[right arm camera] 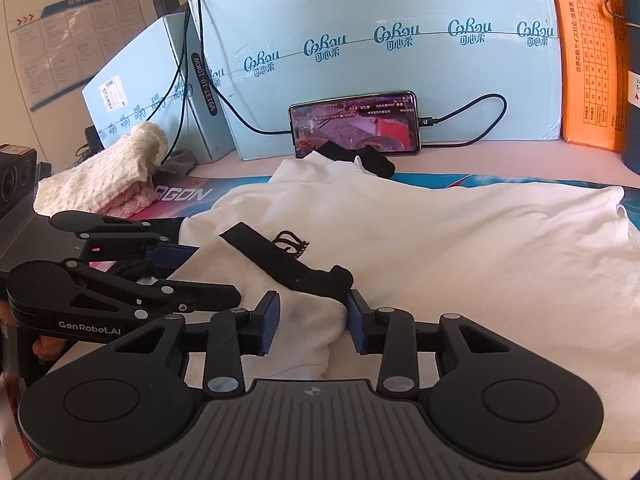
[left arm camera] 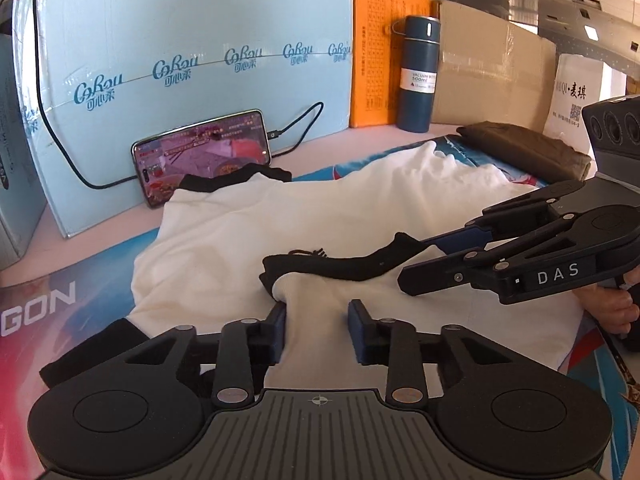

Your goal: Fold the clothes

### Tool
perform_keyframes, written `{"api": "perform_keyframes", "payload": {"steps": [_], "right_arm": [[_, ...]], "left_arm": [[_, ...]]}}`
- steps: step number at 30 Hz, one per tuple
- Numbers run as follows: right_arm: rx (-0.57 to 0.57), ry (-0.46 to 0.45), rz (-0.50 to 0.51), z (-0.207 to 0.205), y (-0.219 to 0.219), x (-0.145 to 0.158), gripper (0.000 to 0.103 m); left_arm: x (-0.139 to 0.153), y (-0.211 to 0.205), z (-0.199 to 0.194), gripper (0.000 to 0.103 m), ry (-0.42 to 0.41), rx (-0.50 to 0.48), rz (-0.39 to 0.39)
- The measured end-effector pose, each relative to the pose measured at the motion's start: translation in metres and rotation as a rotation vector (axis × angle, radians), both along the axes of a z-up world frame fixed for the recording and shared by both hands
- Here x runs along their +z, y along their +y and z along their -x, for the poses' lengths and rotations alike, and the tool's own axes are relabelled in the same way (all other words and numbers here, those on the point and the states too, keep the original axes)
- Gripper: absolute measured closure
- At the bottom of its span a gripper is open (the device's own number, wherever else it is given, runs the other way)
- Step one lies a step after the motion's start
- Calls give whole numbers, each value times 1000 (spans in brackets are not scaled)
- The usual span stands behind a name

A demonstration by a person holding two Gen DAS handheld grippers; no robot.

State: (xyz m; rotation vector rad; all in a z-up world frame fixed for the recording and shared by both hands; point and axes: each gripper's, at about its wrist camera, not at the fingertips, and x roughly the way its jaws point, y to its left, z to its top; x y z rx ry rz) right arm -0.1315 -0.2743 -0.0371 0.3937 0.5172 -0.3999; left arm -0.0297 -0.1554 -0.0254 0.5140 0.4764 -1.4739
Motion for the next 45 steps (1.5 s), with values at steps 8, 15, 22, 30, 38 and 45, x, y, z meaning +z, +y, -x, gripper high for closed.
{"api": "perform_keyframes", "payload": {"steps": [8,15,22,30,38,45], "right_arm": [[69,-172,-34,25,13,16,86],[211,-396,-81,81,55,38,91],[211,-273,74,110,100,37,89],[176,-77,214,78,104,19,36],[265,73,342,19,107,6,33],[243,81,304,9,91,4,68]], "left_arm": [[33,58,19,97,115,-59,226],[46,121,32,97,291,-242,452],[26,138,45,83,97,-70,322],[9,118,43,26,-58,44,218],[6,101,40,26,-133,36,151],[3,93,39,25,-145,3,121]]}}
